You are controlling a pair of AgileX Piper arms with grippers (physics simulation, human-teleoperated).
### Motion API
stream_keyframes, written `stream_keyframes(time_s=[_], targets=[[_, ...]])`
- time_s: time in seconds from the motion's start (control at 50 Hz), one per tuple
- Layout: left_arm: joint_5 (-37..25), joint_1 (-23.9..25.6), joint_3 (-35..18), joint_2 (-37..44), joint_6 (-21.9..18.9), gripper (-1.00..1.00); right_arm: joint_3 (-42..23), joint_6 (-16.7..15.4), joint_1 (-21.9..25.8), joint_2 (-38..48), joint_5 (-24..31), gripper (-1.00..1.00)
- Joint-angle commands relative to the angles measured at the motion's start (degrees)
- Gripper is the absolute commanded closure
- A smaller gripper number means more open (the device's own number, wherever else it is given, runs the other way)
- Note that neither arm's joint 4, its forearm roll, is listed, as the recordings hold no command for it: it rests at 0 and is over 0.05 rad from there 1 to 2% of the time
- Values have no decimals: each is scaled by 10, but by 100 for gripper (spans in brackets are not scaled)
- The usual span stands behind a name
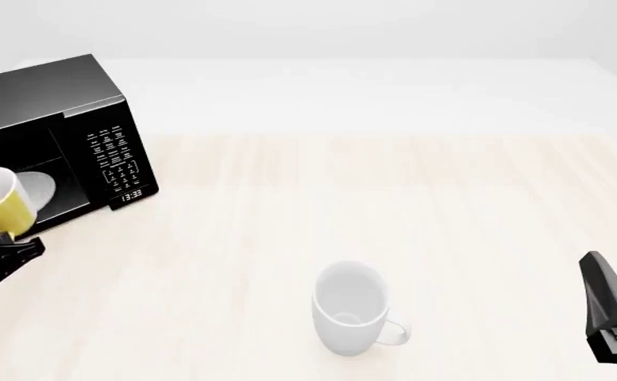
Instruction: Put the yellow and white mug in the microwave and close it.
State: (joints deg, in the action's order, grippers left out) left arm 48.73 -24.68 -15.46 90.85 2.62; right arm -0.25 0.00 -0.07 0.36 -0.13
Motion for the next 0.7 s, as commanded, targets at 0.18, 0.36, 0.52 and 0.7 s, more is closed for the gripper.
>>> stream_keyframes(time_s=[0.18, 0.36, 0.52, 0.7], targets=[[5, -7, -25, 26, 2, 100, 0, 0, 0, 0, 0, -100], [-2, -12, -42, 37, 5, 100, 0, 0, 0, 0, 0, -100], [-7, -18, -56, 38, 7, 100, 0, 0, 0, 0, 0, -100], [-14, -17, -74, 41, 10, 100, 0, 0, 0, 0, 0, -100]])
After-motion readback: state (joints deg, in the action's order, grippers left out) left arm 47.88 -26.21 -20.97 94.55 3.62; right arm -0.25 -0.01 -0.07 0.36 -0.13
